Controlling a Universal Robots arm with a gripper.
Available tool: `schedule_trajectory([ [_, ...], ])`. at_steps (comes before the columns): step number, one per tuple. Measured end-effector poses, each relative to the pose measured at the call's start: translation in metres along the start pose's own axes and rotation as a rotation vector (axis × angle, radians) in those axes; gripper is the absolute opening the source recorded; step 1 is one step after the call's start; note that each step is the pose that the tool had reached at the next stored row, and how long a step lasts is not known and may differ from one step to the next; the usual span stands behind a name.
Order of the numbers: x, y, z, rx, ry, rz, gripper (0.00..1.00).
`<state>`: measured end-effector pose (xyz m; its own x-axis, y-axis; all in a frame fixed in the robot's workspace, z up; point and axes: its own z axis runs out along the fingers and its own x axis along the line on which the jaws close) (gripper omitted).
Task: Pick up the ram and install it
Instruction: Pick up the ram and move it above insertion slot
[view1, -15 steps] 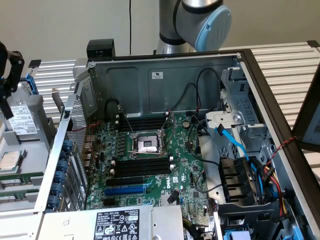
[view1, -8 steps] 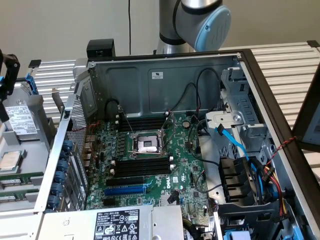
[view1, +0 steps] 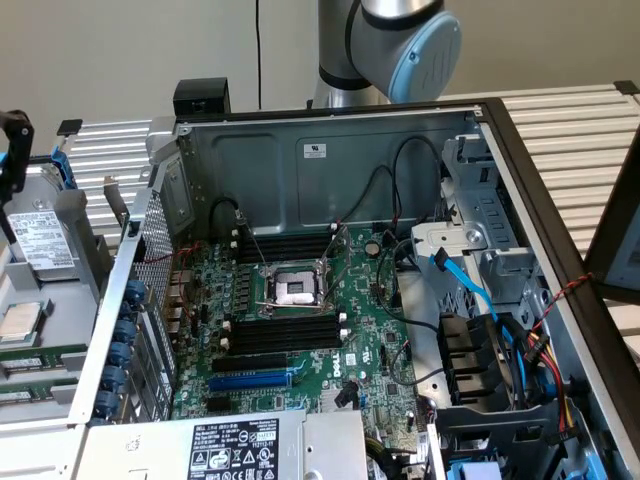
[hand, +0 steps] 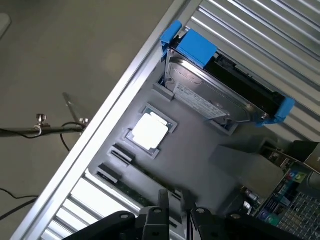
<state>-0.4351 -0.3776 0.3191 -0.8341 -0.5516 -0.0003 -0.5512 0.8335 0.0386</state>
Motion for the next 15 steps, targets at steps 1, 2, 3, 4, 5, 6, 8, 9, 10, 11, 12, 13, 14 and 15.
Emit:
schedule_trajectory([
  [1, 0.0003, 0.0001, 0.0002, 0.0001, 0.0018, -0.004, 0.24],
  [2, 0.0005, 0.0001, 0.0006, -0.0002, 0.0033, -0.009, 0.24],
  [3, 0.0006, 0.0002, 0.0011, -0.0011, 0.0051, -0.017, 0.24],
  [4, 0.0006, 0.0002, 0.0018, -0.002, 0.0069, -0.028, 0.24],
  [5, 0.0006, 0.0002, 0.0026, -0.0031, 0.009, -0.042, 0.24],
  [6, 0.0006, 0.0002, 0.0033, -0.0042, 0.0114, -0.057, 0.24],
  [8, 0.0005, 0.0, 0.0048, -0.0062, 0.0156, -0.088, 0.24],
  [9, 0.0005, 0.0, 0.0055, -0.0071, 0.0176, -0.102, 0.24],
  [10, 0.0006, 0.0, 0.0063, -0.0081, 0.0196, -0.117, 0.24],
  [11, 0.0005, -0.0001, 0.007, -0.009, 0.0216, -0.132, 0.24],
  [12, 0.0005, -0.0001, 0.0077, -0.01, 0.0237, -0.146, 0.24],
  [13, 0.0005, -0.0001, 0.0084, -0.0109, 0.0258, -0.161, 0.24],
  [14, 0.0005, -0.0001, 0.0092, -0.0117, 0.0276, -0.177, 0.24],
  [15, 0.0006, -0.0002, 0.01, -0.0124, 0.0295, -0.193, 0.24],
])
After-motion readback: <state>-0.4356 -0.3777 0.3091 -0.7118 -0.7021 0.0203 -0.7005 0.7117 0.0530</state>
